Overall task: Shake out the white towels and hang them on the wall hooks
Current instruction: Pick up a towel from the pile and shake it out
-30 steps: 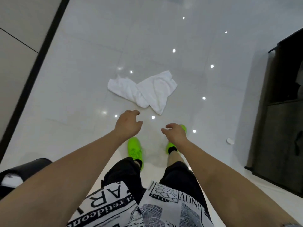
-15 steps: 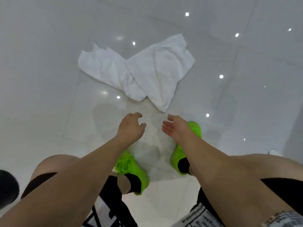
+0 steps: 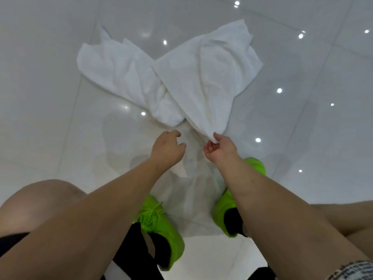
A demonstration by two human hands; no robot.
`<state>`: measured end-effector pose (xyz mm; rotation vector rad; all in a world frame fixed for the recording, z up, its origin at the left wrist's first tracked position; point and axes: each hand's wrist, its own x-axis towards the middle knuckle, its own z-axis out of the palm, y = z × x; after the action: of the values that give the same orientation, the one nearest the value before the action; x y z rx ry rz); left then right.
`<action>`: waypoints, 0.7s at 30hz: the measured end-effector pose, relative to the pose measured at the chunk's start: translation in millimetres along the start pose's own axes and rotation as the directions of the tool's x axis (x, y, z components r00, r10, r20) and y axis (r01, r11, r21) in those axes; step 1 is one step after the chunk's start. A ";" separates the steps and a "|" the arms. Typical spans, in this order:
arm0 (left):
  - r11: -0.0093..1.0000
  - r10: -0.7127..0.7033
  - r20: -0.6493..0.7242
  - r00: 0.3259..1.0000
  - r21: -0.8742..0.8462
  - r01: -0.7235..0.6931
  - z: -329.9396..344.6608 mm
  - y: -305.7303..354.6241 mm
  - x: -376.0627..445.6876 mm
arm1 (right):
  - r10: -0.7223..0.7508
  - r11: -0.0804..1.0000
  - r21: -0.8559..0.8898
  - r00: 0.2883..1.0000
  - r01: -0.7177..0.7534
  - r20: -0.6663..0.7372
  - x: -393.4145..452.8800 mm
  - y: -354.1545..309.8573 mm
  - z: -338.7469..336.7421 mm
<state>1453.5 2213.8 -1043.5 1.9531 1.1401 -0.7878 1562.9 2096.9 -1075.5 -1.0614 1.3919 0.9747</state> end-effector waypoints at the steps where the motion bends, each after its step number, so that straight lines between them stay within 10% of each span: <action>1: 1.000 0.003 0.010 1.000 0.017 -0.003 -9.3 5.1 -19.1 | -0.013 1.000 0.016 1.000 0.013 0.013 -23.4 -3.9 -1.7; 12: 0.949 0.305 0.026 0.952 0.071 -0.306 -199.9 167.8 -298.1 | -0.488 0.858 -0.100 0.859 0.505 0.155 -412.2 -62.3 -31.6; 21: 0.685 0.728 -0.108 0.677 0.059 -0.726 -314.2 279.2 -461.1 | -0.774 0.580 -0.044 0.567 0.813 0.281 -680.2 -59.5 -82.9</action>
<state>1554.9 2170.7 -429.4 2.2324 0.3127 -0.2292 1612.5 2056.3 -390.7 -1.4639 0.4863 0.4913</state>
